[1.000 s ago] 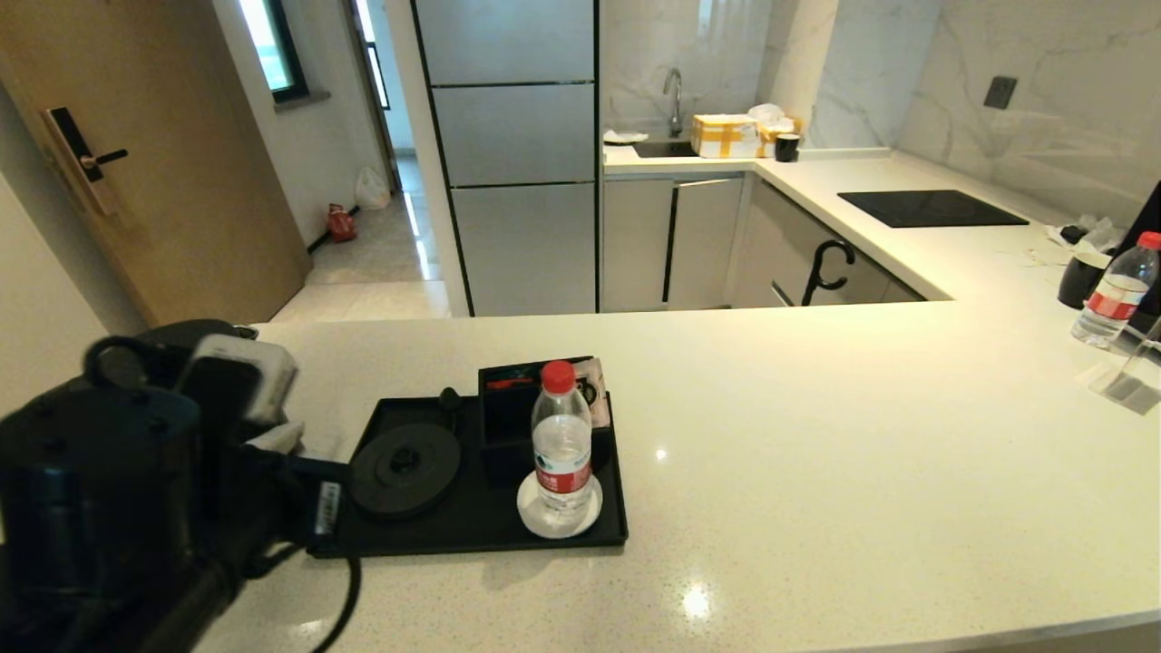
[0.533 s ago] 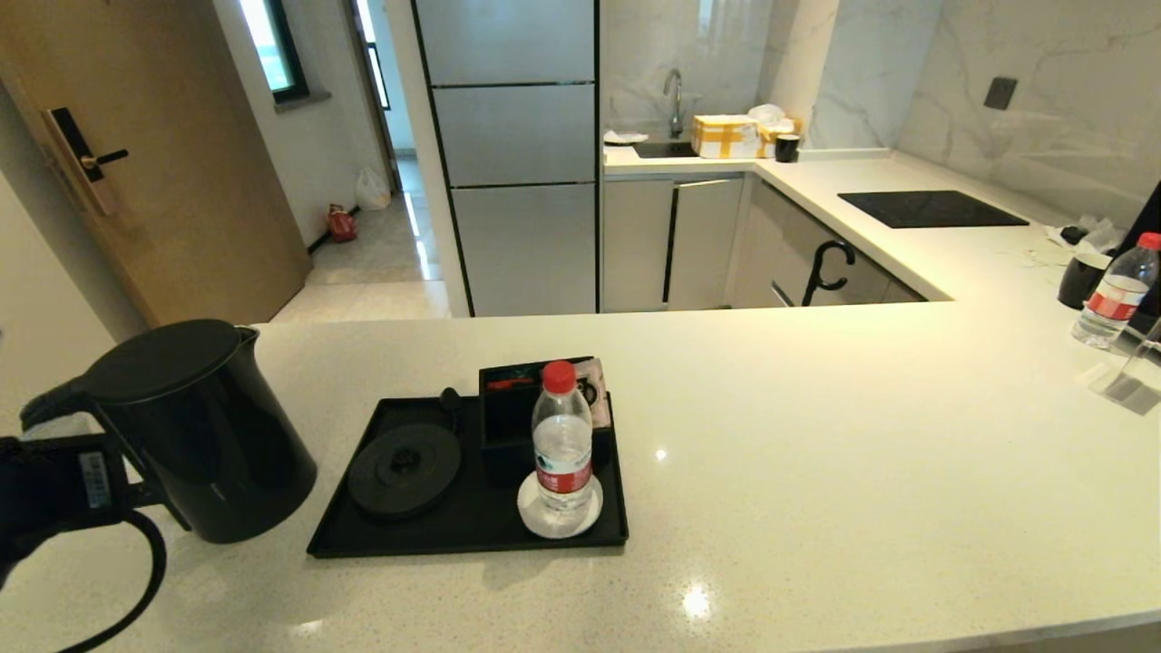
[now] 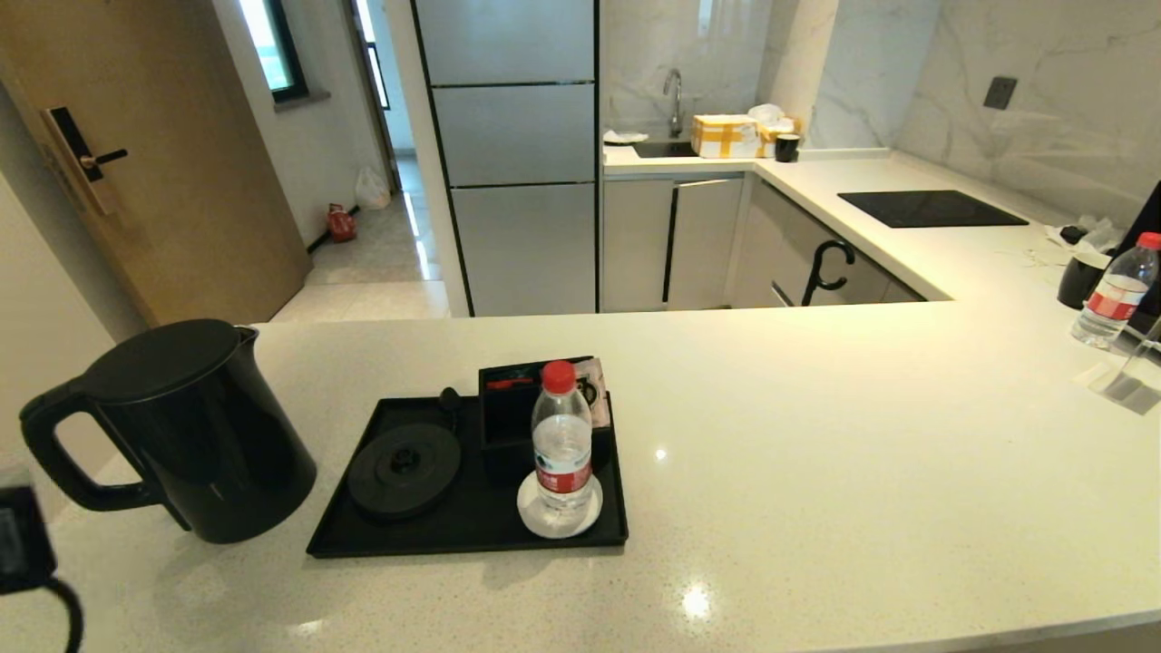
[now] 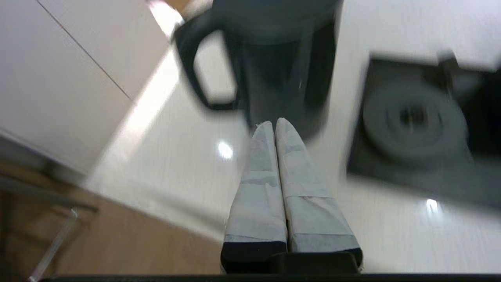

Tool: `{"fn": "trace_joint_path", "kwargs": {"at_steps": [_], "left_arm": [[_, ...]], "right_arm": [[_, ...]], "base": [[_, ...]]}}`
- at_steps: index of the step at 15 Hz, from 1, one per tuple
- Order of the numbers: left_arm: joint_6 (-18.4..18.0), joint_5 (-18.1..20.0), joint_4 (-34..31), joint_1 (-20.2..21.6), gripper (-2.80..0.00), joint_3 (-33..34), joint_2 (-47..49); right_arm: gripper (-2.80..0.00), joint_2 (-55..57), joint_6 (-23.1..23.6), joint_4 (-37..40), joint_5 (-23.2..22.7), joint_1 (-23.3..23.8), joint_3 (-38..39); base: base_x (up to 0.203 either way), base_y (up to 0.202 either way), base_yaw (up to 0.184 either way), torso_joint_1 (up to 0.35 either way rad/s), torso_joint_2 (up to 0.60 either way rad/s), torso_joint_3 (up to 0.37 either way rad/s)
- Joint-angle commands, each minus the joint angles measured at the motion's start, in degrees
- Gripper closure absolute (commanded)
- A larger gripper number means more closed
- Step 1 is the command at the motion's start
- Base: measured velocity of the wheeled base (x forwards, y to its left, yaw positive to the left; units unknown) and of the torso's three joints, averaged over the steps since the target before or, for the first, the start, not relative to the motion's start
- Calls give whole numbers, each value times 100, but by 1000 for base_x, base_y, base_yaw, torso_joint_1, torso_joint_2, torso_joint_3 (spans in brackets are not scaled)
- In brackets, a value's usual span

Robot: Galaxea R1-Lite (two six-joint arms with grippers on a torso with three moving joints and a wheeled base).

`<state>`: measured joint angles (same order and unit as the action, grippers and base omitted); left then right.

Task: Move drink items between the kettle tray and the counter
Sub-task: Return the kettle to its original position

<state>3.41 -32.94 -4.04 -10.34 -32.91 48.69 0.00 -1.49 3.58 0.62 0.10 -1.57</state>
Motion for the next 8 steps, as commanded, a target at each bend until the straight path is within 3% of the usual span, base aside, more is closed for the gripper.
{"fn": "trace_joint_path", "kwargs": {"at_steps": [1, 4, 6, 8], "left_arm": [[144, 421, -1668, 296, 0, -139, -1844], [435, 1254, -3831, 719, 0, -302, -4171], [452, 1670, -4072, 930, 0, 172, -4819], [110, 1346, -4046, 1089, 0, 648, -4786]], "right_arm": [[0, 0, -1, 2, -1, -1, -1], [0, 9, 8, 11, -1, -1, -1], [0, 9, -1, 11, -1, -1, -1], [0, 9, -1, 11, -1, -1, -1]], "base": [[0, 0, 0, 0, 0, 0], [0, 0, 0, 0, 0, 0], [0, 0, 0, 0, 0, 0], [0, 0, 0, 0, 0, 0]]}}
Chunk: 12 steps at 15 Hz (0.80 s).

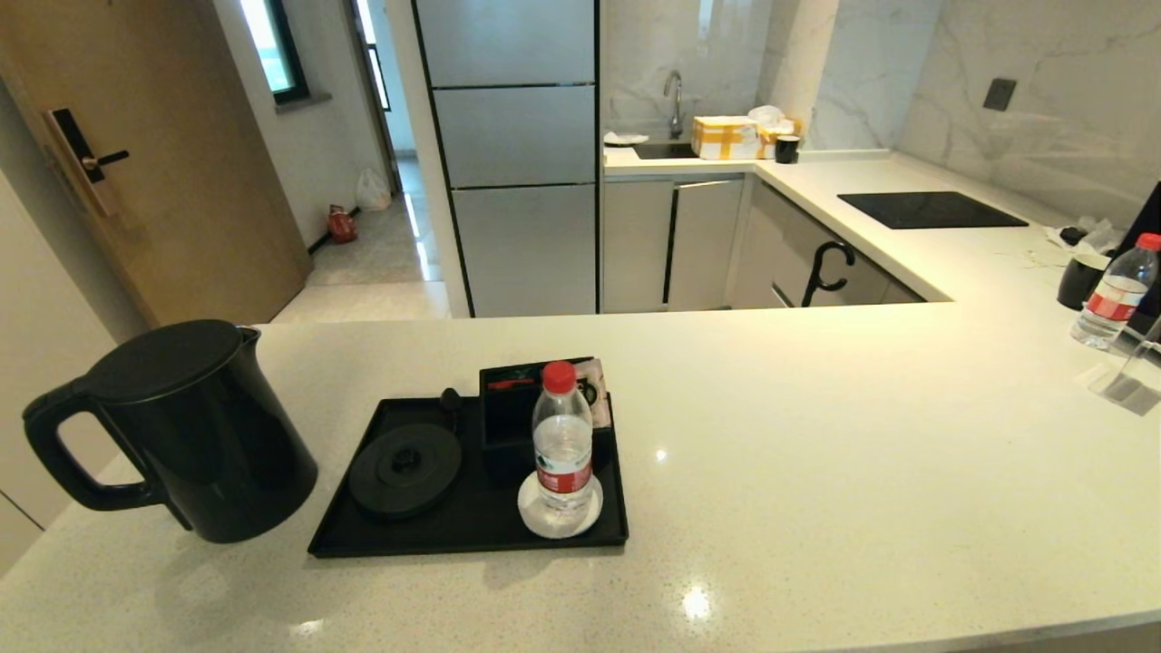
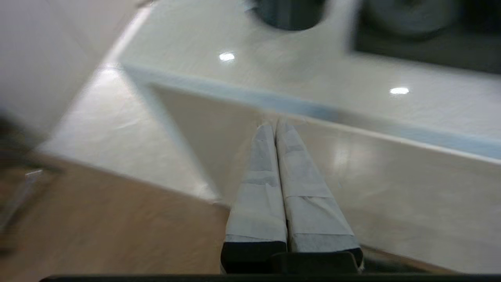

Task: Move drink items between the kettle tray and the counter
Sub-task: Return the kettle to its original position

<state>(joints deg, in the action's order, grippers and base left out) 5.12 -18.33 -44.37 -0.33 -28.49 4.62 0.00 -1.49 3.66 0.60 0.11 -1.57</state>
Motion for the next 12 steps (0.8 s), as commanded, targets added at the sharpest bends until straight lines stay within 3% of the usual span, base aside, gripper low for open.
{"fn": "trace_joint_path", "kwargs": {"at_steps": [1, 3, 5, 10, 12], "left_arm": [[-49, -158, 14, 103, 0, 225, -361], [221, -457, 217, 237, 0, 300, 162], [549, -675, 487, 408, 0, 333, 1366], [1205, -1201, 1939, 798, 0, 431, 4211], [1395, -1393, 2508, 928, 0, 489, 4594]], "right_arm": [[0, 0, 8, 3, 2, -2, -1], [0, 9, 8, 3, 2, -2, -1], [0, 9, 8, 3, 2, -2, -1], [0, 9, 8, 3, 2, -2, -1], [0, 9, 8, 3, 2, -2, -1]], "base": [[0, 0, 0, 0, 0, 0], [0, 0, 0, 0, 0, 0], [0, 0, 0, 0, 0, 0], [0, 0, 0, 0, 0, 0], [0, 0, 0, 0, 0, 0]]}}
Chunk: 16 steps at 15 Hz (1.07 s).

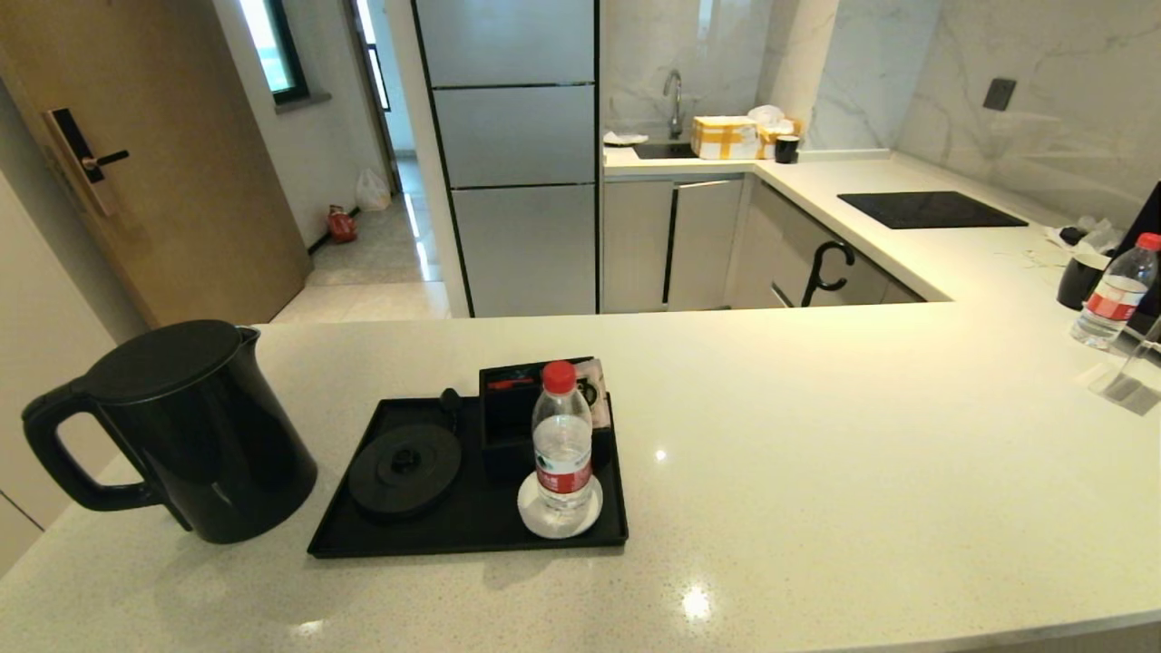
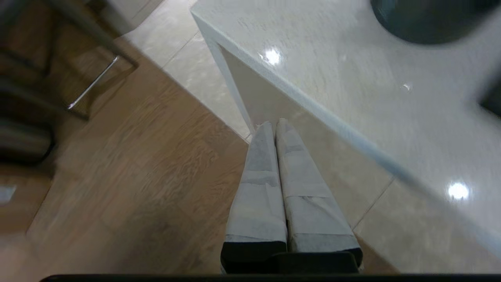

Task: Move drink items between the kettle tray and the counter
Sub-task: Return the kettle to its original position

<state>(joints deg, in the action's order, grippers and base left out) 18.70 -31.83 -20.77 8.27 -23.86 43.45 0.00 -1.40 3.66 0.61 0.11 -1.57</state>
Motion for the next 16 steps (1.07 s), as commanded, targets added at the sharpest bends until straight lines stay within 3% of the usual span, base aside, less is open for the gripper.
{"fn": "trace_joint_path", "kwargs": {"at_steps": [1, 3, 4, 5, 9, 16], "left_arm": [[163, -55, 332, 81, 0, 33, 930], [388, -77, 773, 125, 0, 35, 1756], [468, -84, 1177, 182, -16, 26, 2236], [510, -88, 1596, 247, -280, 11, 2564], [483, -83, 2683, 583, -280, -237, 3441], [118, -82, 3176, 588, -280, -754, 3630]], "right_arm": [[0, 9, 0, 3, 1, -2, -1], [0, 9, 0, 3, 1, -2, -1], [0, 9, -8, 3, 1, -2, -1], [0, 9, 0, 3, 1, -2, -1], [0, 9, -9, 3, 1, -2, -1], [0, 9, 0, 3, 1, -2, -1]], "base": [[0, 0, 0, 0, 0, 0], [0, 0, 0, 0, 0, 0], [0, 0, 0, 0, 0, 0], [0, 0, 0, 0, 0, 0], [0, 0, 0, 0, 0, 0], [0, 0, 0, 0, 0, 0]]}}
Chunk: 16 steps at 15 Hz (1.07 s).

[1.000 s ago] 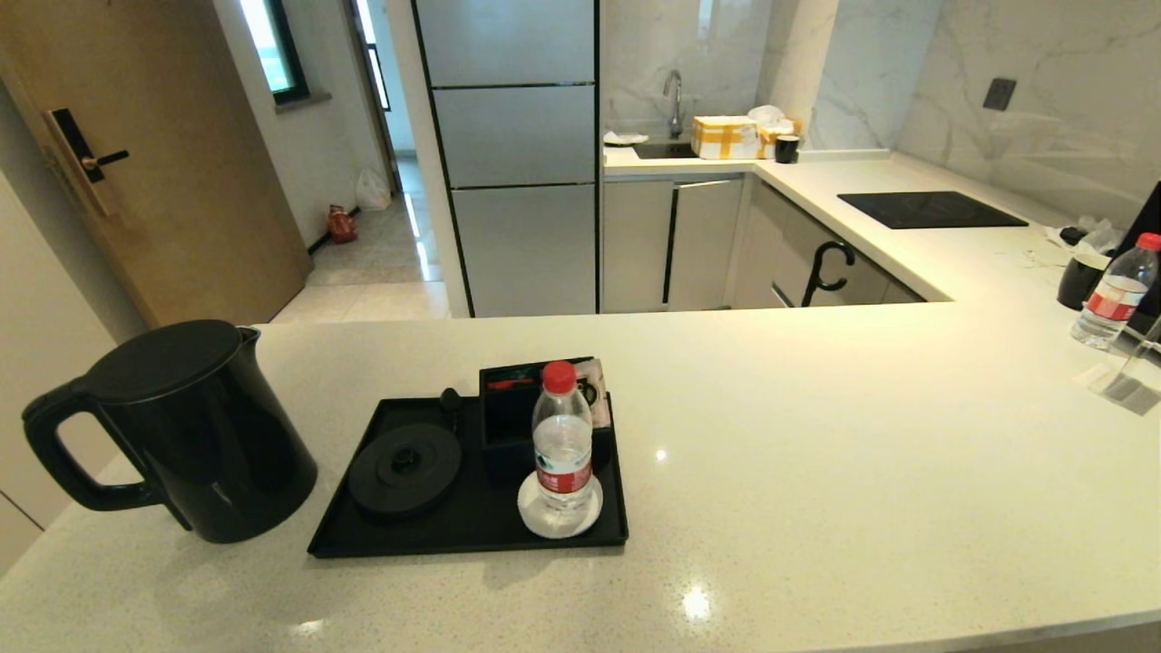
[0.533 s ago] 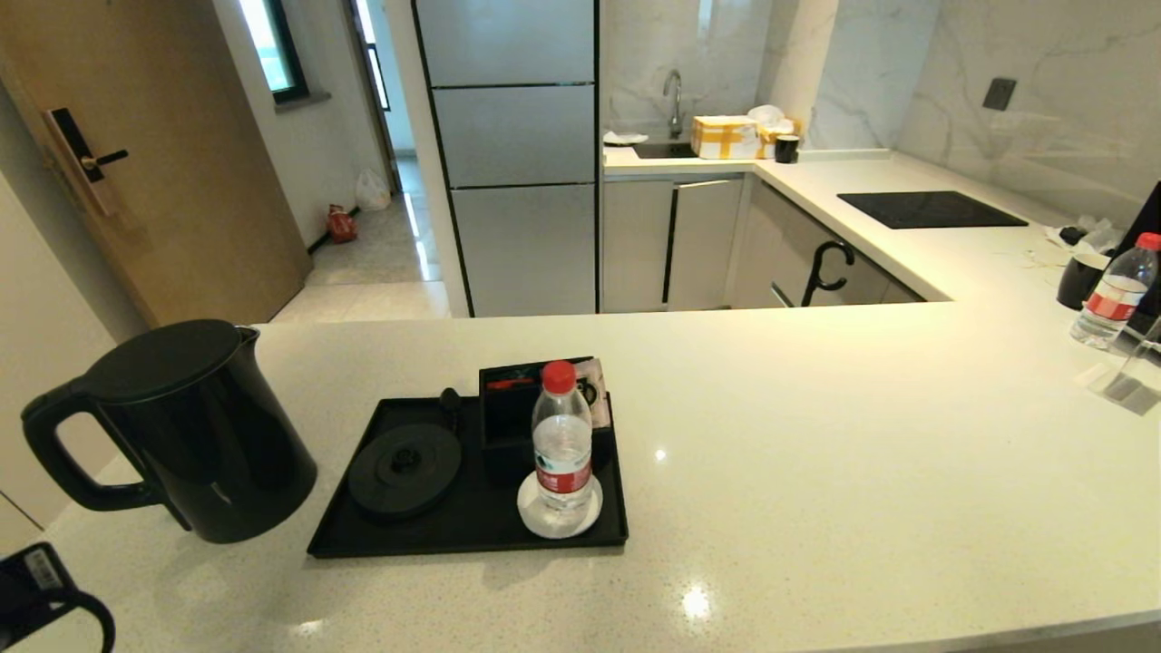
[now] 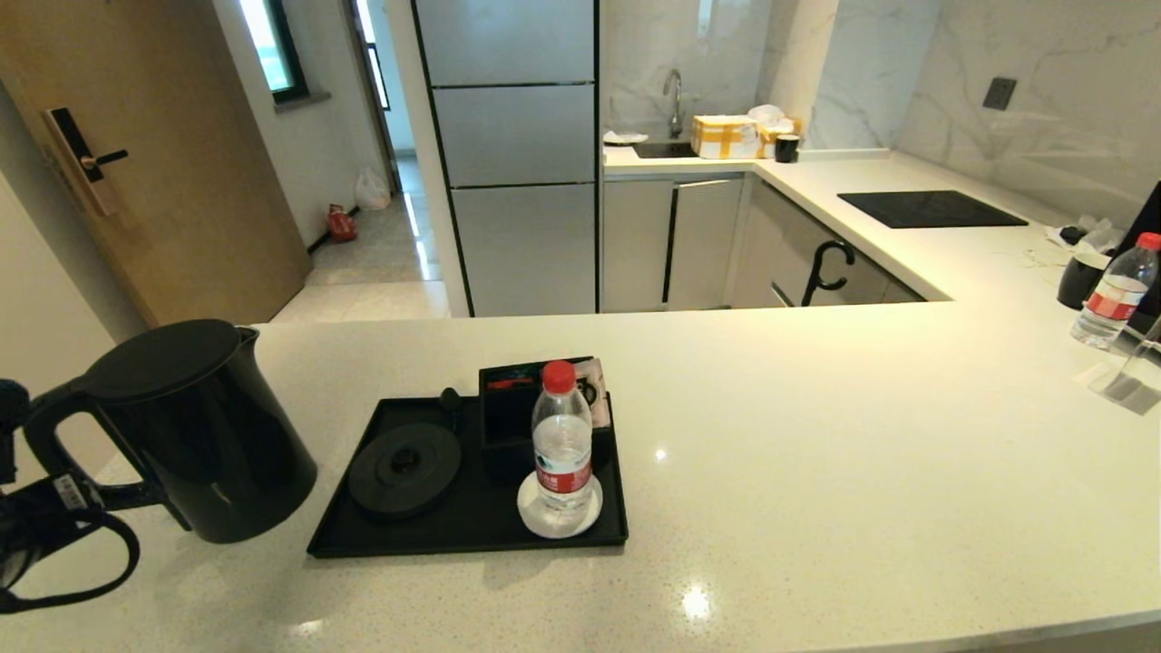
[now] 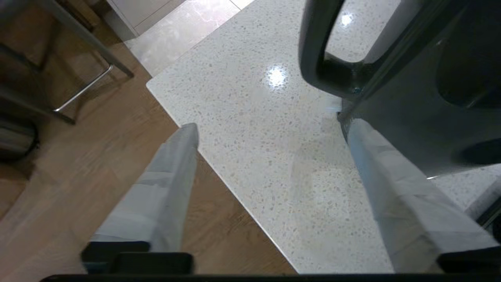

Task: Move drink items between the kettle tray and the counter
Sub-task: Return the kettle to its original position

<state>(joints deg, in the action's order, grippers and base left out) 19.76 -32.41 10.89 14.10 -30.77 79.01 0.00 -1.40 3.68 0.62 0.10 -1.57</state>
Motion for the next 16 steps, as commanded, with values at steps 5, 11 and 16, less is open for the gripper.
{"fn": "trace_joint_path", "kwargs": {"at_steps": [5, 11, 16], "left_arm": [[1, -274, 19, 31, -280, -157, 203], [-34, -336, 282, 224, -280, -122, 502], [-595, -118, 1274, 390, -280, 0, 879]], "right_arm": [[0, 9, -9, 1, -1, -1, -1], [0, 9, 0, 1, -1, -1, -1], [0, 9, -9, 1, -1, -1, -1]], "base": [[0, 0, 0, 0, 0, 0], [0, 0, 0, 0, 0, 0], [0, 0, 0, 0, 0, 0]]}}
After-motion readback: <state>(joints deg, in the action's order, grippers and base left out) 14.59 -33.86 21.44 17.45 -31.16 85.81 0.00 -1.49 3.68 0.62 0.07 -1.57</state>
